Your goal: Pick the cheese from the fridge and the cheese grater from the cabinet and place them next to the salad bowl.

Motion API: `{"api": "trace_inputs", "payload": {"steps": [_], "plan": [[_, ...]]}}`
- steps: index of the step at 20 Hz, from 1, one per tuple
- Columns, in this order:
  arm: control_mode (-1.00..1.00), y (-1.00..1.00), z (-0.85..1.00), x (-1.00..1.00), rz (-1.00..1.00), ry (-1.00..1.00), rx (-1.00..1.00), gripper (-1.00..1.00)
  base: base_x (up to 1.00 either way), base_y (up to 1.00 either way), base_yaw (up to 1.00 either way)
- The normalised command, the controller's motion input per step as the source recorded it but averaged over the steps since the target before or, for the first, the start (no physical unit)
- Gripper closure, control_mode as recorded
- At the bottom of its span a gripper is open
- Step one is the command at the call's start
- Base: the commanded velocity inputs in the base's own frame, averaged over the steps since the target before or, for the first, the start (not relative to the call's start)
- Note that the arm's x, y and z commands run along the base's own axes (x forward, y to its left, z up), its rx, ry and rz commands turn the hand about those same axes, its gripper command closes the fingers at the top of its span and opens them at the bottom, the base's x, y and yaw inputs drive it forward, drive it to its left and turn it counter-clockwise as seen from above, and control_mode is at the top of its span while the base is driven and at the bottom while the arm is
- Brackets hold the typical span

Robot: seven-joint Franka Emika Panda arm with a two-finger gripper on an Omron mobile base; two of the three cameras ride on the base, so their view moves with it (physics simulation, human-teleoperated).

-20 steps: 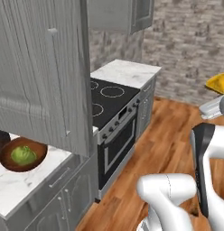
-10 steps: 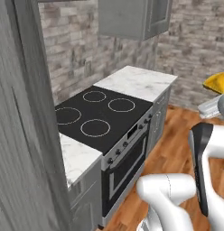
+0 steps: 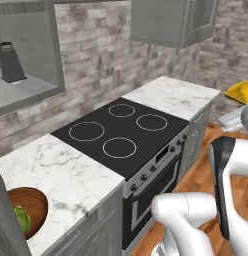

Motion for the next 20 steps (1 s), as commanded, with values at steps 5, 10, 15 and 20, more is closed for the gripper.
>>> {"api": "trace_inputs", "payload": {"steps": [5,10,15,20], "plan": [[1.0,0.0,0.0,0.0,0.0,0.0,0.0,1.0,0.0,0.0,0.42],[1.0,0.0,0.0,0.0,0.0,0.0,0.0,1.0,0.0,0.0,0.45],[1.0,0.0,0.0,0.0,0.0,0.0,0.0,1.0,0.01,0.0,0.47],[1.0,0.0,0.0,0.0,0.0,0.0,0.0,1.0,0.08,0.0,0.49]]}}
